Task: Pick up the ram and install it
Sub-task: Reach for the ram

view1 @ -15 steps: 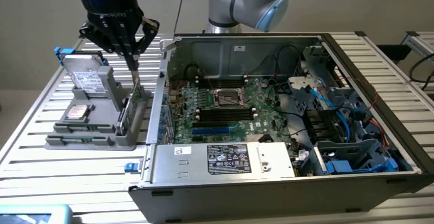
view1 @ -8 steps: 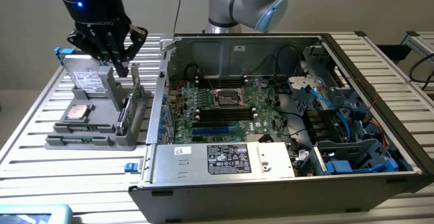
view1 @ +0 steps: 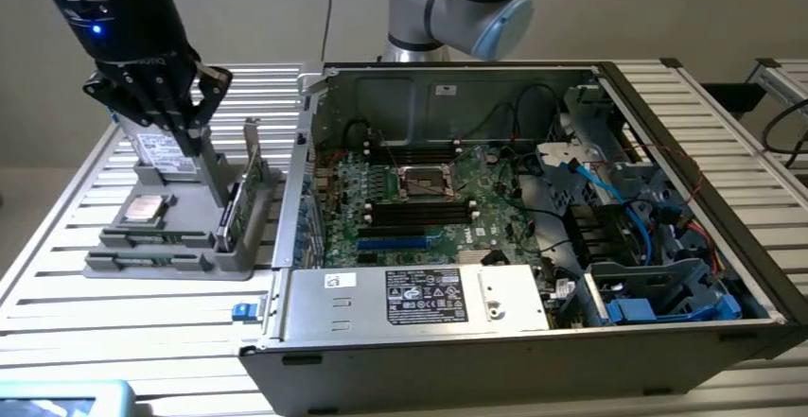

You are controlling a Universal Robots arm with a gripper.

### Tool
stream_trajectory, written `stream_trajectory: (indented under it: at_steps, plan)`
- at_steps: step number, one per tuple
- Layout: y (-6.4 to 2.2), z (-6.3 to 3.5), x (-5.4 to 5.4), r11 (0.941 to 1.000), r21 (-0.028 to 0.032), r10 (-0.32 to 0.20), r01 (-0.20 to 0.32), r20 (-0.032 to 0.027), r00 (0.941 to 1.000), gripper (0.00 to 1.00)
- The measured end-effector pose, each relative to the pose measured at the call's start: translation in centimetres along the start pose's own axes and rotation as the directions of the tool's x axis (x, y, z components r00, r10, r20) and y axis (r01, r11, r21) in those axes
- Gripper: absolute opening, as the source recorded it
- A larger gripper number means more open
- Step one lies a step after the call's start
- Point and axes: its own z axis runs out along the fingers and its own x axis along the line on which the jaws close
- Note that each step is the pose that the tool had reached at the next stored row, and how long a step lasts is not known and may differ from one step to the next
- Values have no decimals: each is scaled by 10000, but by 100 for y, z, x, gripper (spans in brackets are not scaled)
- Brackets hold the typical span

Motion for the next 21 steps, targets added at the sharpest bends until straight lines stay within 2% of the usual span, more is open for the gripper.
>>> stream_trajectory:
  at_steps: [6, 21]
  plan:
    - [-22, 30, 271, 10000, 10, -4, 4, -14, 10000, 11]
    - [-65, 32, 932, 10000, 13, -10, 10, -16, 10000, 11]
